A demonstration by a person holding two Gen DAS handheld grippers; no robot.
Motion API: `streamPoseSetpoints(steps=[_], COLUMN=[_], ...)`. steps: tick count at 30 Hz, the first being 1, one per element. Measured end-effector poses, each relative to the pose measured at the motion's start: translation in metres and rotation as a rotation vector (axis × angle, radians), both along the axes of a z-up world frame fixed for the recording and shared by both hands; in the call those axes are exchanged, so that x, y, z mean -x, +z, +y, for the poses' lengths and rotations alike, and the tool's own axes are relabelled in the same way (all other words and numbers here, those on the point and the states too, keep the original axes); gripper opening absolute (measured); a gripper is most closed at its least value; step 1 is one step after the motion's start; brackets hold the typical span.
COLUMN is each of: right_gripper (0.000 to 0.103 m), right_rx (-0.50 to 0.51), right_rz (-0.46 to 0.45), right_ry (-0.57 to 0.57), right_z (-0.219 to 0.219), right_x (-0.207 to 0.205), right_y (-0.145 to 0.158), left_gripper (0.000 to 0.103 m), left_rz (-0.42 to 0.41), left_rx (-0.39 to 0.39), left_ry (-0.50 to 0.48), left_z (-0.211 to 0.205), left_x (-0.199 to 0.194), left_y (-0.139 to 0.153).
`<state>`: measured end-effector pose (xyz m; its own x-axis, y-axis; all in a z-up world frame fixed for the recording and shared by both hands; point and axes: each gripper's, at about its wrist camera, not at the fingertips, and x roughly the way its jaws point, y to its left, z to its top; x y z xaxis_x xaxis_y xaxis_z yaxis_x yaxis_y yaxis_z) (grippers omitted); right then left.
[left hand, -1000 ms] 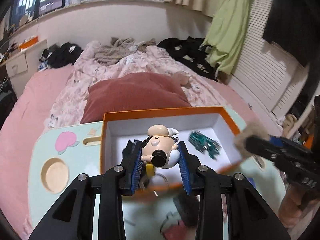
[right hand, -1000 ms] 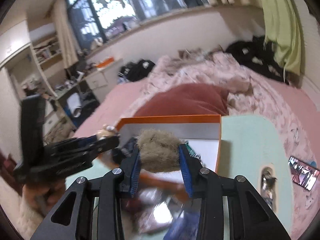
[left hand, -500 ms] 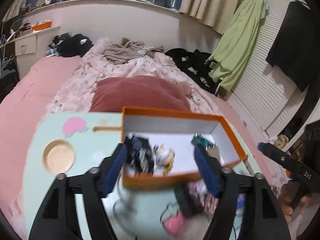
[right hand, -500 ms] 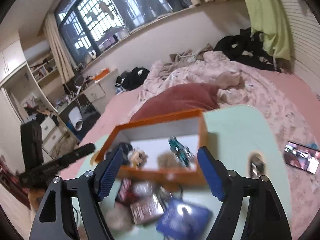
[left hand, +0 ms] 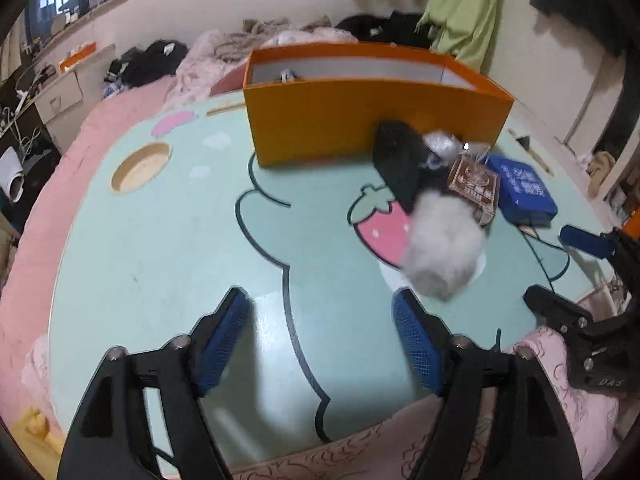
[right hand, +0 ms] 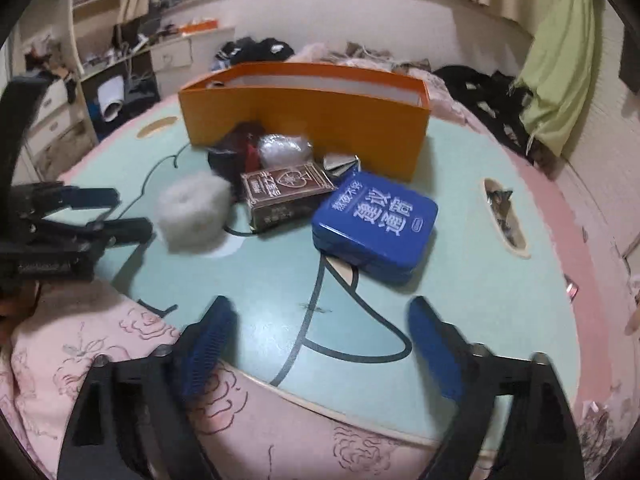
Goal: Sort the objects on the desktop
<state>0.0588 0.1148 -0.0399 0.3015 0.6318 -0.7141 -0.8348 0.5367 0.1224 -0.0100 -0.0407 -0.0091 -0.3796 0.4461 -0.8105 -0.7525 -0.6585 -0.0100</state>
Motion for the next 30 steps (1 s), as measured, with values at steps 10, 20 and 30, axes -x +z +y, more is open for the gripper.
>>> streamPoseSetpoints(steps=[10,20,30], right_gripper=[0.103,0.103,0.103], right_rx=[-0.003,-0.003,0.003], right_rz=[0.006,0.005,0.004], right_ry=[-0.052,-0.055,-0.065], right_z=[-0.0055,-0.006,-0.0026], right_x=[-0.009,-0.0077,-0.01], right_y=[-0.0075,-0.0056,-0.0017], left_gripper=[0.103,0.103,0.103], left_rz=[0.003,0.003,0.004], left_rx=[0.002,0.002,0.003], left_ry=[-0.007,-0.007,-0.003], left_z=[0.0019,0.0019,0.0001], left_x=[-0.0019,-0.0015,-0.0003], left_y=[-0.0066,-0.0071,-0.0078])
